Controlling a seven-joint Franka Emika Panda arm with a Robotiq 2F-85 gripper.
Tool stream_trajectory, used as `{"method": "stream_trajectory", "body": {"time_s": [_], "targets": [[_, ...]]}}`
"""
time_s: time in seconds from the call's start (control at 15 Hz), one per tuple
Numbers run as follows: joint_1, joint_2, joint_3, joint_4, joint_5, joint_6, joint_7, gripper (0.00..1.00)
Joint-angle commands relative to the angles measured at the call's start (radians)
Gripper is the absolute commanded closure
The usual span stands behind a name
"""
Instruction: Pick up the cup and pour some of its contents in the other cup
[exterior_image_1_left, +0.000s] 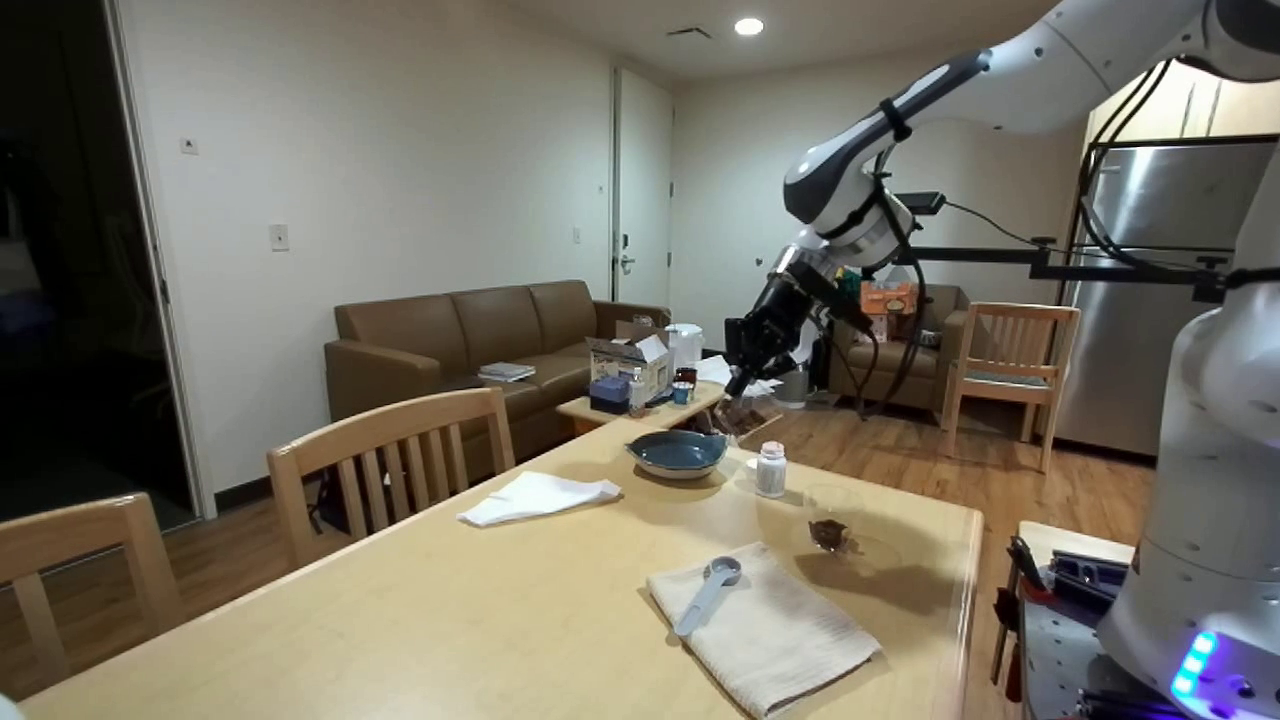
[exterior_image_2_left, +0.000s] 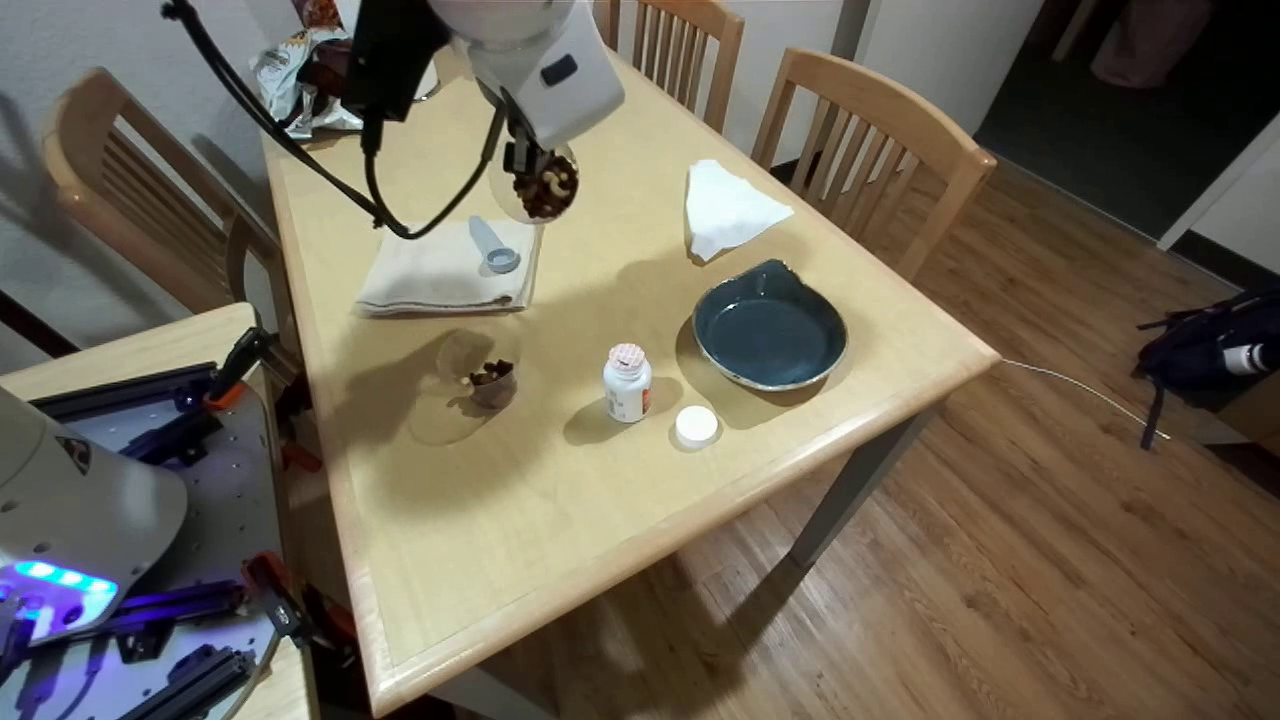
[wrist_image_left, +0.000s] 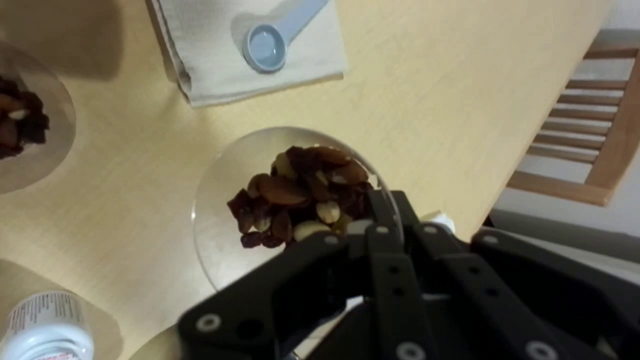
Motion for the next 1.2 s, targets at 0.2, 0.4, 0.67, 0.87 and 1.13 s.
{"method": "stream_trajectory", "body": {"time_s": [0.2, 0.4, 0.67, 0.87, 1.13], "targets": [[-0.006, -0.164, 0.0, -0.248, 0.27, 0.259, -0.189, 0.95], [-0.016, -0.107, 0.001, -0.191, 0.203, 0.208, -0.139, 0.95], [-0.01, -0.091, 0.007, -0.17, 0.203, 0.215, -0.146, 0.94], [0.005, -0.06, 0.03, -0.156, 0.211, 0.268, -0.176, 0.95], [0.025, -0.059, 0.05, -0.2, 0.247, 0.4, -0.215, 0.95]]}}
